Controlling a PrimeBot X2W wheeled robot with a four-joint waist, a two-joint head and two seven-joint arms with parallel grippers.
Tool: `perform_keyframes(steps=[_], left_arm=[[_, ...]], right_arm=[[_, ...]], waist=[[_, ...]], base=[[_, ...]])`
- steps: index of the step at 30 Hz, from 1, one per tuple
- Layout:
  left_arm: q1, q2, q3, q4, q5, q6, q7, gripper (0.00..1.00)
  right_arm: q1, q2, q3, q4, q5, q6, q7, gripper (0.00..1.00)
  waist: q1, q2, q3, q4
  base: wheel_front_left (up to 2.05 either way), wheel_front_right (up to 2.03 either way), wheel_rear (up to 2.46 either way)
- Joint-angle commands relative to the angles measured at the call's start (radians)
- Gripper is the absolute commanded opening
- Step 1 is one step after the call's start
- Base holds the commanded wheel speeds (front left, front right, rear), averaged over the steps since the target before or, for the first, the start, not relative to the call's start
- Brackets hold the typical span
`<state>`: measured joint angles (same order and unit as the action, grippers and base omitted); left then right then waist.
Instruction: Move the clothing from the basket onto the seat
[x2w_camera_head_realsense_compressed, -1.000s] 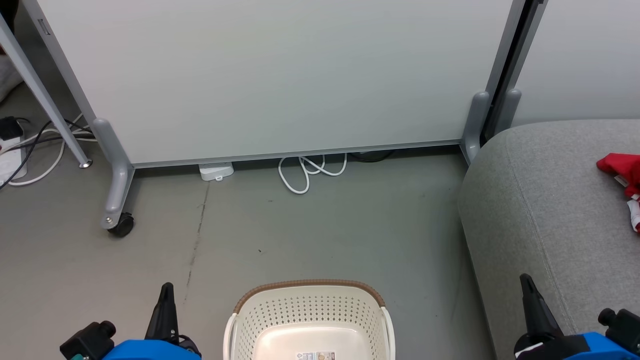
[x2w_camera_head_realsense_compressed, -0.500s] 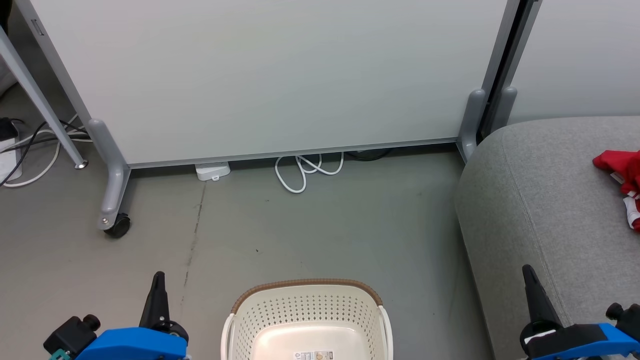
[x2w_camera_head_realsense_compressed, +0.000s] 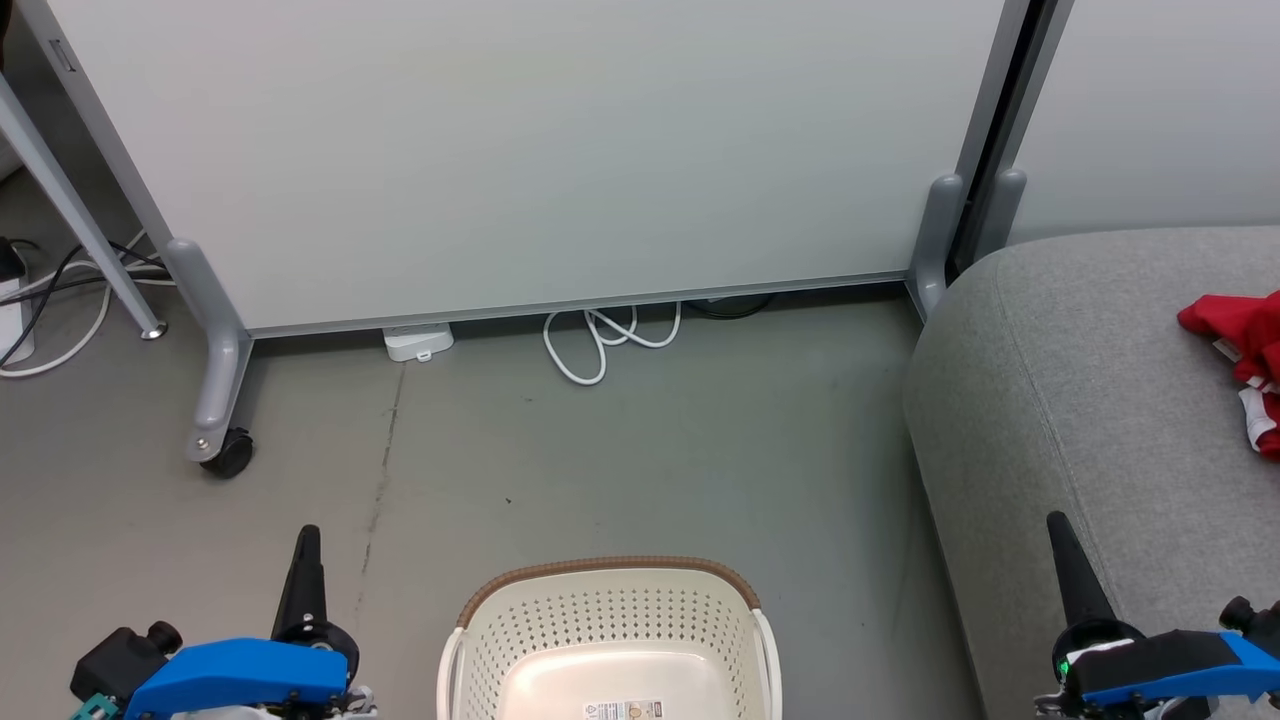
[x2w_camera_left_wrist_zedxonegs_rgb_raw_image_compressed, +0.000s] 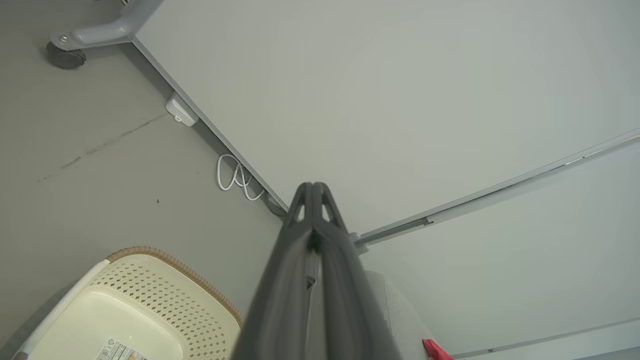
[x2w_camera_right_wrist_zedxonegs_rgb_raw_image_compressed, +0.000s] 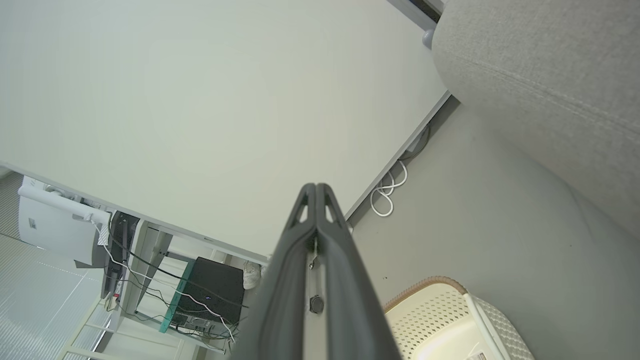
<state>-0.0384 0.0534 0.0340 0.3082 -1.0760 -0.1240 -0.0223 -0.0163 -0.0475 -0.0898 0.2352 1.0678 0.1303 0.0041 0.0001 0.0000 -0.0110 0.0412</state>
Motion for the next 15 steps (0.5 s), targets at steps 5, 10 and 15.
perform_keyframes(steps=[5, 10, 15], left_arm=[[-0.030, 0.000, 0.015, -0.020, -0.070, -0.006, 0.019, 0.00], [-0.036, 0.000, 0.023, -0.024, -0.120, -0.007, 0.031, 0.00], [-0.041, -0.001, 0.031, -0.030, -0.168, -0.007, 0.043, 0.00]], right_arm=[[-0.031, -0.004, -0.005, -0.006, 0.075, 0.001, 0.014, 0.00], [-0.036, -0.004, -0.008, -0.004, 0.125, 0.001, 0.025, 0.00], [-0.044, -0.004, -0.009, -0.002, 0.173, 0.001, 0.035, 0.00]], waist=[[-0.0001, 0.0000, 0.001, -0.004], [-0.0001, 0.0000, 0.002, -0.007], [-0.0001, 0.0000, 0.003, -0.010]], base=[[0.00, 0.00, 0.00], [0.00, 0.00, 0.00], [0.00, 0.00, 0.00]])
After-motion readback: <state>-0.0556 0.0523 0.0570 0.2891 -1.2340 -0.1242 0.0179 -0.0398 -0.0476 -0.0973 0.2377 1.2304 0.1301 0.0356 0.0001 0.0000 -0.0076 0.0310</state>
